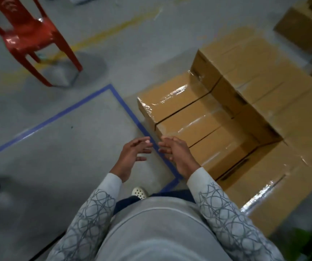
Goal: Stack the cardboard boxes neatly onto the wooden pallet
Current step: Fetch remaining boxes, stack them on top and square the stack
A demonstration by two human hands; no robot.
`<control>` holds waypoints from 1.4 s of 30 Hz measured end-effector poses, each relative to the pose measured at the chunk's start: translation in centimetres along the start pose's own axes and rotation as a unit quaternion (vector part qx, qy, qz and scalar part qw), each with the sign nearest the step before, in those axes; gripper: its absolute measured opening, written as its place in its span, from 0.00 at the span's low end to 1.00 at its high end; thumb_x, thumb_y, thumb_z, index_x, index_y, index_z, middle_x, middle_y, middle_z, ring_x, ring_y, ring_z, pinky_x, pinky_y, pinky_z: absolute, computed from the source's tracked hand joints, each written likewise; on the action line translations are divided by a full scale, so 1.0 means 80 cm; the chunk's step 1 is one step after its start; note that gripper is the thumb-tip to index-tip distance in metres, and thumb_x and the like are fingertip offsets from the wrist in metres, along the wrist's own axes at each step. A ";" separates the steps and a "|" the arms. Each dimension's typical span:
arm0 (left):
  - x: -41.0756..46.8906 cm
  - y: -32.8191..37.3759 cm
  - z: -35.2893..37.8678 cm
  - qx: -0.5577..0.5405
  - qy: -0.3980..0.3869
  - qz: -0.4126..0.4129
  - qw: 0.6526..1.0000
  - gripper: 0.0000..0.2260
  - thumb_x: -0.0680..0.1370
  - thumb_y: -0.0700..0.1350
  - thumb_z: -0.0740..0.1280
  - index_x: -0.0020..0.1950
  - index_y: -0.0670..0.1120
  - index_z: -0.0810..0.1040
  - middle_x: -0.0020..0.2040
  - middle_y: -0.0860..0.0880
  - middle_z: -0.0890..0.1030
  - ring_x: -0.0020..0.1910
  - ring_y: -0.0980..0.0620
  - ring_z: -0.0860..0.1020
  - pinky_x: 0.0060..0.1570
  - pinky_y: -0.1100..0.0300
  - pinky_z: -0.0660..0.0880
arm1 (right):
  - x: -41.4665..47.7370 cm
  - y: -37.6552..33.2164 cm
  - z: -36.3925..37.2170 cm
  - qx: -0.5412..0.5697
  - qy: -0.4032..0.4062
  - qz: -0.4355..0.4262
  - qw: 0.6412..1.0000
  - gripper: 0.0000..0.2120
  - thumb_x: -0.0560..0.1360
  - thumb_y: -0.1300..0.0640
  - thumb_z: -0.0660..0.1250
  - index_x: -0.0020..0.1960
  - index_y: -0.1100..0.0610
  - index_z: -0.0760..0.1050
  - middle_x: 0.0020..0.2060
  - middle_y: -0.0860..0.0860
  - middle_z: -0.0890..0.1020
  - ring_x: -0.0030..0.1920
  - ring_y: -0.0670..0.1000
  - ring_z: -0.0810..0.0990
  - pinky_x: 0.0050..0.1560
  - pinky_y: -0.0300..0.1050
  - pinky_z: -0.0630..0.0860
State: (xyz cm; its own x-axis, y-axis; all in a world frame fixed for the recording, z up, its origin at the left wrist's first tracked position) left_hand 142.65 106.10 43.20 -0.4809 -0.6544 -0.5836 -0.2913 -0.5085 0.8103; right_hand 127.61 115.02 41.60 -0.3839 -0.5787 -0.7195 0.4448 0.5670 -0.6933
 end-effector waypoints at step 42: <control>1.041 0.900 -0.281 0.059 -0.249 0.023 0.966 0.13 0.82 0.44 0.65 0.64 0.43 0.81 0.56 0.42 0.86 0.52 0.45 0.83 0.50 0.51 0.76 | 0.748 -0.961 0.374 0.167 0.251 -0.160 0.940 0.08 0.83 0.52 0.67 0.59 0.52 0.82 0.48 0.49 0.88 0.47 0.50 0.86 0.52 0.45 0.82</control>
State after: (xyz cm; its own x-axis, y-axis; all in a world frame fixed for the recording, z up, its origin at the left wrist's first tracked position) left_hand 100.21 2.40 51.70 -0.8255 -0.3095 -0.4719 -0.3378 -0.3987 0.8526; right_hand 94.61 19.27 53.05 -0.8372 -0.2915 -0.4628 0.4388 0.1471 -0.8865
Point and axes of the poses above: each hand's wrist, its own x-axis towards the middle knuckle, its own z-axis out of the palm, y = z × x, the point moved 7 cm from there along x, towards the middle knuckle
